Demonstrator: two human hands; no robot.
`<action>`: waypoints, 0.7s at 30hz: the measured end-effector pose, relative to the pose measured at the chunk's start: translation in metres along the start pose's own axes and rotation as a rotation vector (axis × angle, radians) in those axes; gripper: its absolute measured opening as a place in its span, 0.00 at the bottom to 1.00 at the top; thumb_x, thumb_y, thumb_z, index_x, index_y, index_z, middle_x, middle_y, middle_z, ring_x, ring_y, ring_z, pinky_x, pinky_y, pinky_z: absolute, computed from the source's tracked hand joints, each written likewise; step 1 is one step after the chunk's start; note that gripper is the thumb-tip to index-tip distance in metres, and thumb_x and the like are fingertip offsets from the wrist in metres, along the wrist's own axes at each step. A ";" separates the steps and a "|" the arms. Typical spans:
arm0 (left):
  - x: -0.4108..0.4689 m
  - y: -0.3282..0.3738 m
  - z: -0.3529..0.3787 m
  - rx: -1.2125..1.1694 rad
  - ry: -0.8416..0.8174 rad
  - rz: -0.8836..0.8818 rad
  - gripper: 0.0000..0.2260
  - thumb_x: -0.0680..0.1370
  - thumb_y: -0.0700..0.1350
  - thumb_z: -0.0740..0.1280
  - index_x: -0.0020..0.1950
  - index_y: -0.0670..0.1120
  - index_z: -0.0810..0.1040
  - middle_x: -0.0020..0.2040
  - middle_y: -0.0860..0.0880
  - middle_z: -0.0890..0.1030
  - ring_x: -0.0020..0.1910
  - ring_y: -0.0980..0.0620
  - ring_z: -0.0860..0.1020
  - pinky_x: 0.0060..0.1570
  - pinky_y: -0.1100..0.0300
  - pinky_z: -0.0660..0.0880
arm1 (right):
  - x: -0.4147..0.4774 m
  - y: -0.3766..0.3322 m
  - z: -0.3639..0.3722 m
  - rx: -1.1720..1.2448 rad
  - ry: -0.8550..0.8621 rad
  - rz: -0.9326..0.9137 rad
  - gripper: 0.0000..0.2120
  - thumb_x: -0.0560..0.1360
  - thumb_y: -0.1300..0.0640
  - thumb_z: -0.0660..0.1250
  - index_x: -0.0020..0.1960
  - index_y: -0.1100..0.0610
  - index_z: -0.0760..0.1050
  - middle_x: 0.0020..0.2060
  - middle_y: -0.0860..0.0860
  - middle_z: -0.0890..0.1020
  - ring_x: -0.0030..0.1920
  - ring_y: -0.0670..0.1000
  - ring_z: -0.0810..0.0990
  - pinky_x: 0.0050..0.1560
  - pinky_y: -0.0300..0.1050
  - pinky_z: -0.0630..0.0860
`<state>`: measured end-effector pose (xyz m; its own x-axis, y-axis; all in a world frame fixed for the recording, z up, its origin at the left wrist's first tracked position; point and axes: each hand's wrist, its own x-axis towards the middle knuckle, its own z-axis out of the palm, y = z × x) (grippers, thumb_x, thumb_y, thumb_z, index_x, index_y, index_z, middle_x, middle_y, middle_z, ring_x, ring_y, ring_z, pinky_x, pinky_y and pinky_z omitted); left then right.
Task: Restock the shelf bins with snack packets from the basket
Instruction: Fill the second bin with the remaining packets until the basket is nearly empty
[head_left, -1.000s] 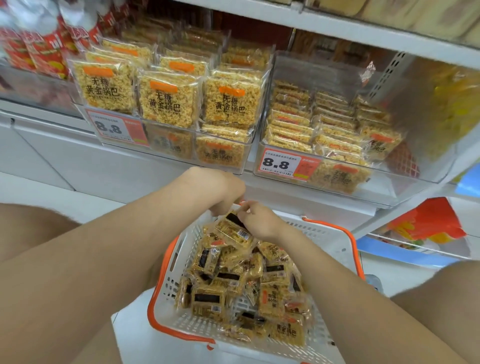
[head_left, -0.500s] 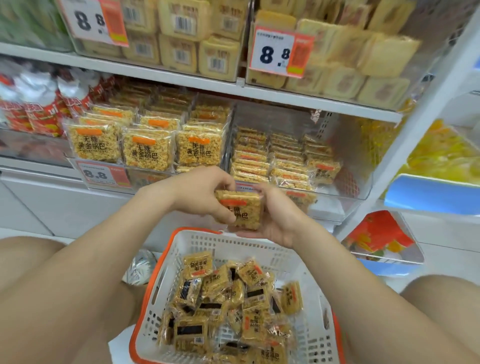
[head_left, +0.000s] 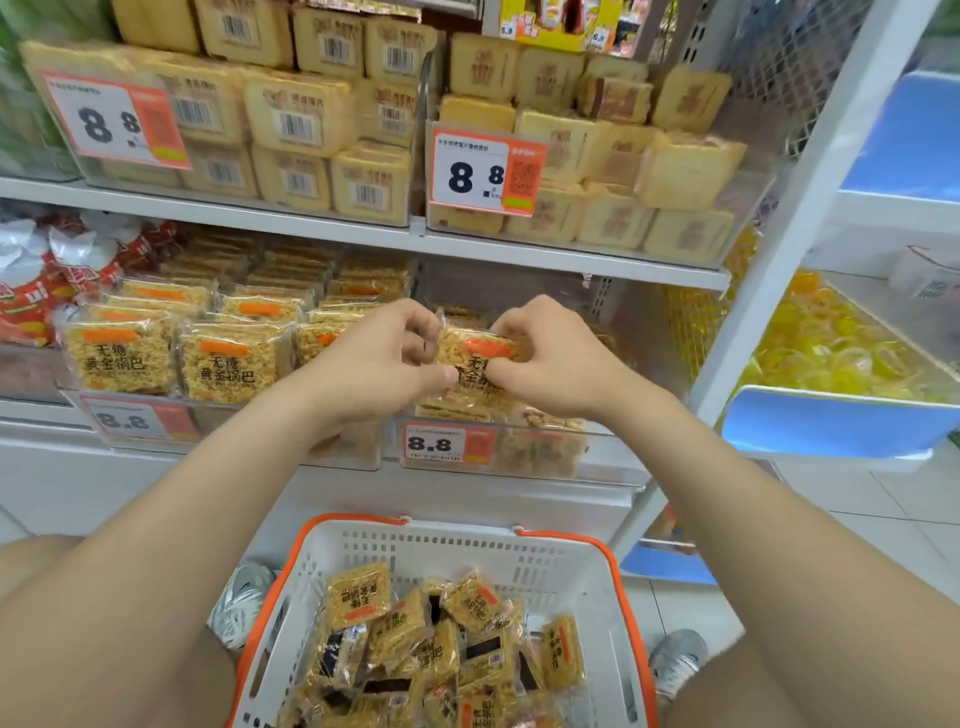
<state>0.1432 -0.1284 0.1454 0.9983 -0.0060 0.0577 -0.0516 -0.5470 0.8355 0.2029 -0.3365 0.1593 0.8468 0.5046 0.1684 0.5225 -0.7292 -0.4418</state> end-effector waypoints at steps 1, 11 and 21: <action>0.004 0.000 0.003 0.013 0.020 0.013 0.15 0.77 0.46 0.77 0.59 0.53 0.75 0.51 0.49 0.86 0.50 0.49 0.86 0.55 0.45 0.83 | 0.003 0.004 -0.003 -0.031 0.000 -0.017 0.07 0.71 0.49 0.69 0.46 0.51 0.81 0.50 0.52 0.77 0.48 0.45 0.77 0.43 0.45 0.73; 0.035 0.011 0.046 0.241 0.103 0.143 0.15 0.79 0.47 0.76 0.64 0.53 0.79 0.54 0.58 0.82 0.44 0.64 0.81 0.43 0.69 0.75 | 0.000 0.051 0.010 -0.053 0.042 -0.120 0.15 0.83 0.40 0.62 0.64 0.46 0.70 0.50 0.48 0.83 0.50 0.55 0.81 0.48 0.54 0.78; 0.055 0.014 0.113 0.694 -0.152 0.311 0.17 0.85 0.54 0.61 0.67 0.46 0.76 0.63 0.47 0.79 0.64 0.44 0.77 0.63 0.46 0.75 | -0.006 0.112 -0.031 -0.449 0.225 0.069 0.15 0.84 0.48 0.64 0.70 0.49 0.70 0.58 0.51 0.81 0.59 0.59 0.78 0.56 0.58 0.71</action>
<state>0.2004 -0.2306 0.0984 0.9360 -0.3324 0.1155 -0.3514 -0.9005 0.2564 0.2590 -0.4352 0.1360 0.8557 0.3719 0.3598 0.4140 -0.9092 -0.0447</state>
